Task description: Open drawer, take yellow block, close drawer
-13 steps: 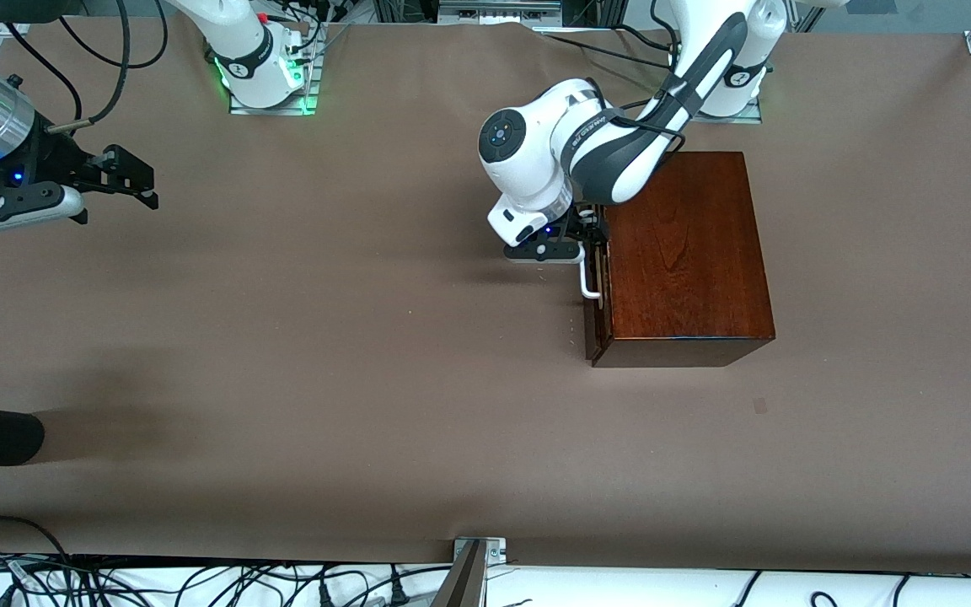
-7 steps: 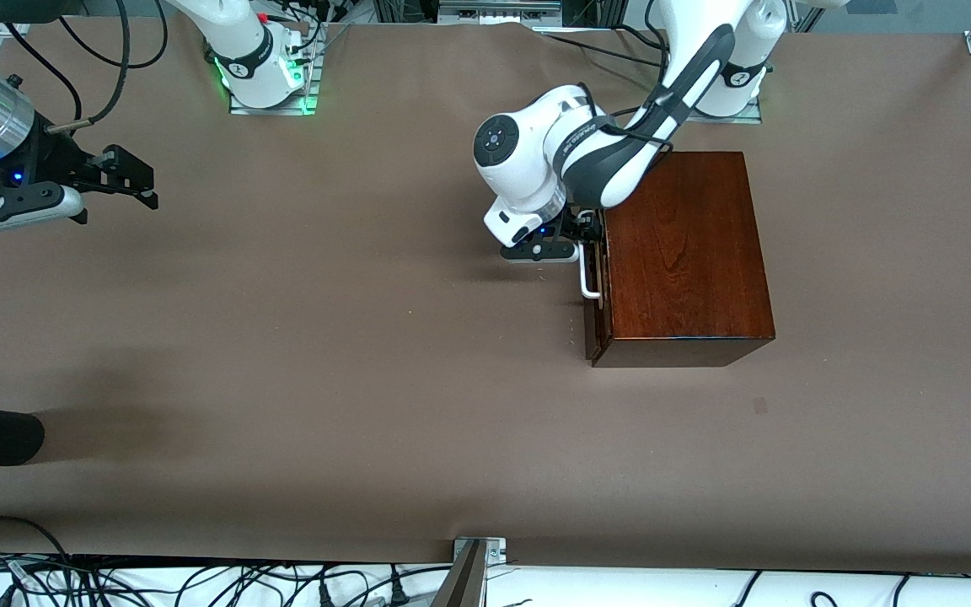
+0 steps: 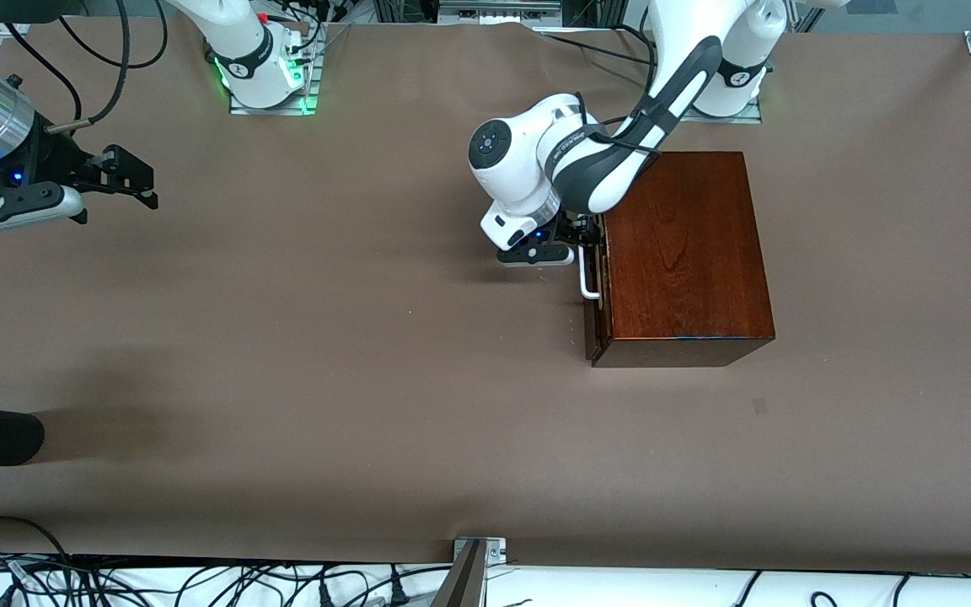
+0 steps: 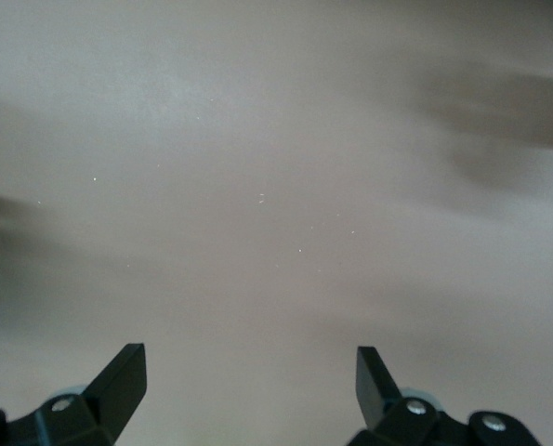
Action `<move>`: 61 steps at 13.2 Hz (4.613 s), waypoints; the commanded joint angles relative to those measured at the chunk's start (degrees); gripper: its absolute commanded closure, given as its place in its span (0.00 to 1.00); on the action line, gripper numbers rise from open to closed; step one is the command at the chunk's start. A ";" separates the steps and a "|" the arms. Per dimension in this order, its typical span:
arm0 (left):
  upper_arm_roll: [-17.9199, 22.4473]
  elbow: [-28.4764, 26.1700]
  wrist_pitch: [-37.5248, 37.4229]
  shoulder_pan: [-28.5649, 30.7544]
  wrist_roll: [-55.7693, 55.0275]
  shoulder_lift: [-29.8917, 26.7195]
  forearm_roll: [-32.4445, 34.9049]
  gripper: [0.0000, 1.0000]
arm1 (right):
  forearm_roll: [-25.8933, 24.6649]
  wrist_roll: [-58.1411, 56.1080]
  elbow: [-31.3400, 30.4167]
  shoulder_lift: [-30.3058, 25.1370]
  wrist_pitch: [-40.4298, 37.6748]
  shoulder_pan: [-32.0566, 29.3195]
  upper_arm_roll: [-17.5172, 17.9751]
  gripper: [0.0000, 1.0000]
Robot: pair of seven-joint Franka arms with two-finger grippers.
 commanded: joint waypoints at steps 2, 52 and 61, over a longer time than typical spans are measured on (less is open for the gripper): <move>0.03 0.88 3.64 -2.10 -3.12 1.07 0.76 0.00 | -0.86 0.48 1.03 0.32 -1.00 -0.31 0.23 0.00; 20.24 0.37 -12.09 22.86 50.13 -36.19 -27.28 0.00 | 2.83 -11.92 6.81 10.14 0.85 24.00 3.83 0.00; 20.33 3.35 -15.34 22.77 50.93 -34.44 -27.19 0.00 | -2.97 -13.93 34.60 37.92 9.88 44.68 4.01 0.00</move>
